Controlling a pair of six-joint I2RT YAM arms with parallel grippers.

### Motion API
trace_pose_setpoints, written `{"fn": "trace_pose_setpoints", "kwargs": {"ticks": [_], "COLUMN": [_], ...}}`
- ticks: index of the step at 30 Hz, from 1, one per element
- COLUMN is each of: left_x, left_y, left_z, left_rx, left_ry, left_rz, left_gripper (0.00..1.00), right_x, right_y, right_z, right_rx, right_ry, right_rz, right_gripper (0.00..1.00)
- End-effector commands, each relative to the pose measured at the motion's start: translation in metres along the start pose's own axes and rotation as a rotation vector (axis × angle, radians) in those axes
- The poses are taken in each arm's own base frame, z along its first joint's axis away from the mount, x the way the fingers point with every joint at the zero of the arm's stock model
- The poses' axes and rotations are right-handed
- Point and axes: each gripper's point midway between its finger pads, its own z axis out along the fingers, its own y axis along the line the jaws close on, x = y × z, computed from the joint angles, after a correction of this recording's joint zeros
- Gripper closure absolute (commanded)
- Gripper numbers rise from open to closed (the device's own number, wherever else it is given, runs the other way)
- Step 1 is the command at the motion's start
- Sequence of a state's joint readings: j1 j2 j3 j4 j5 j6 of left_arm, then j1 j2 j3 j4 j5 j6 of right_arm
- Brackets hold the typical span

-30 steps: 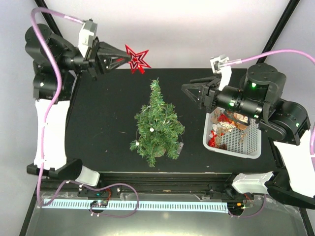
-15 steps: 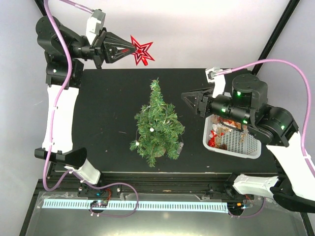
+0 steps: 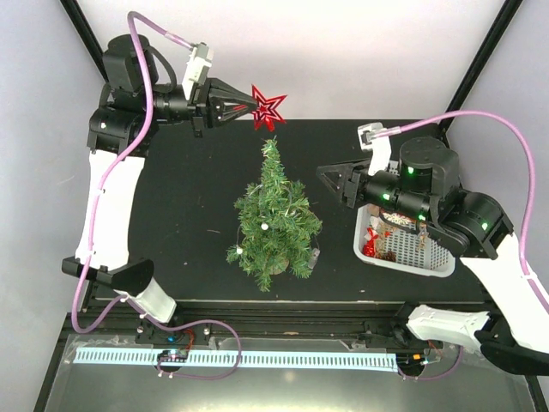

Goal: Decorate the small christmas tree

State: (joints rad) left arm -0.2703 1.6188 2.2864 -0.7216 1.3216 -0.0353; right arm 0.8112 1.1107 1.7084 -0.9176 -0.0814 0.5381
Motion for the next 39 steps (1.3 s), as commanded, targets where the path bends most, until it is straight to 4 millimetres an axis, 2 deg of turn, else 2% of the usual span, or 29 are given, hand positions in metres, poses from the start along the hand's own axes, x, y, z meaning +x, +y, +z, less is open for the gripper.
{"fn": "trace_pose_setpoints", "kwargs": {"ticks": [1, 9, 21, 29, 39], "left_x": [0.008, 0.012, -0.004, -0.007, -0.004], "left_y": [-0.005, -0.011, -0.026, -0.039, -0.037], "left_z": [0.001, 0.0, -0.003, -0.005, -0.005], "left_rx": [-0.059, -0.06, -0.051, -0.024, -0.026], "left_ry": [0.043, 0.056, 0.021, 0.01, 0.013], "left_rz": [0.072, 0.074, 0.084, 0.082, 0.07], "left_gripper": [0.98, 0.99, 0.99, 0.98, 0.98], "right_x": [-0.002, 0.006, 0.012, 0.015, 0.016], "right_y": [-0.001, -0.006, -0.01, -0.01, -0.01], "right_z": [0.0, -0.001, -0.005, -0.006, -0.007], "right_rx": [-0.001, 0.001, 0.01, 0.0, -0.002], "right_ry": [-0.027, -0.023, -0.025, -0.023, -0.028], "right_rz": [0.015, 0.027, 0.049, 0.064, 0.075], "right_gripper": [0.59, 0.6, 0.6, 0.6, 0.6]}}
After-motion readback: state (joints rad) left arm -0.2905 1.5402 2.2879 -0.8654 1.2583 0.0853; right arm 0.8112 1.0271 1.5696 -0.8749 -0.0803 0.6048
